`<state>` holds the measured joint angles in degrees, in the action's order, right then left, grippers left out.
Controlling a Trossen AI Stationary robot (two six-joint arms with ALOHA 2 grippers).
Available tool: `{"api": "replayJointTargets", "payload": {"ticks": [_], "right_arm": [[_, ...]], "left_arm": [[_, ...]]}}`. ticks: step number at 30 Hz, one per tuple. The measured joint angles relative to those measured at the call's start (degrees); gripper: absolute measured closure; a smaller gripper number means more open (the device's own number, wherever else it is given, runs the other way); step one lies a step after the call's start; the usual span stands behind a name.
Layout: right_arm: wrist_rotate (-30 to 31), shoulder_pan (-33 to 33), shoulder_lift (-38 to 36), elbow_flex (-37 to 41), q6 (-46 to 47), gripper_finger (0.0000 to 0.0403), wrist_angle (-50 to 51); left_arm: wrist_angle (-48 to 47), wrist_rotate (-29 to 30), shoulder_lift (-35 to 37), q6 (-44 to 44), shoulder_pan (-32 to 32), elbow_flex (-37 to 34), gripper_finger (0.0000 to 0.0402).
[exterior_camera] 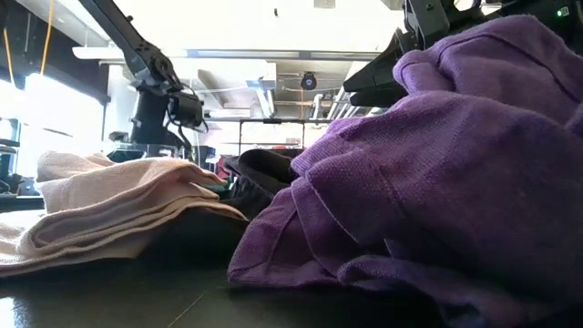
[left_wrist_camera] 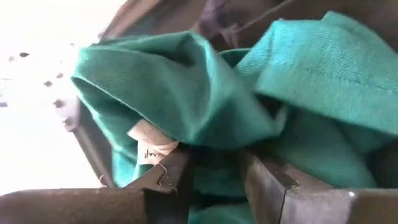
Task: Sort towels by color in basket
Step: Put the left dark green microfiber cloth into the left transparent bin, then put the light green microfiber cloth into the right transparent bin
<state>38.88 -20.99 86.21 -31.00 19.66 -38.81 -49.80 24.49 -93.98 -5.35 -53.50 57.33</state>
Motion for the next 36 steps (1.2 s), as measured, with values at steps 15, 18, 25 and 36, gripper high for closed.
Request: {"api": "replayJointTargets", "payload": {"ticks": [15, 18, 25, 36], "right_arm": [[0.10, 0.00, 0.00, 0.00, 0.90, 0.0244, 0.00], [0.10, 0.00, 0.00, 0.00, 0.90, 0.0244, 0.00], [0.10, 0.00, 0.00, 0.00, 0.90, 0.0244, 0.00], [0.12, 0.00, 0.00, 0.00, 0.85, 0.0244, 0.00]], "left_arm": [[-11.07, -5.72, 22.95, -7.52, 13.38, 5.48, 0.0291], [-9.48, -8.02, 27.51, -10.52, 21.85, 3.36, 0.0291], [0.72, -11.00, 32.03, -18.49, 41.22, -6.29, 0.0302], [2.76, -3.72, 31.85, -32.15, 46.19, -18.97, 0.0310]]}}
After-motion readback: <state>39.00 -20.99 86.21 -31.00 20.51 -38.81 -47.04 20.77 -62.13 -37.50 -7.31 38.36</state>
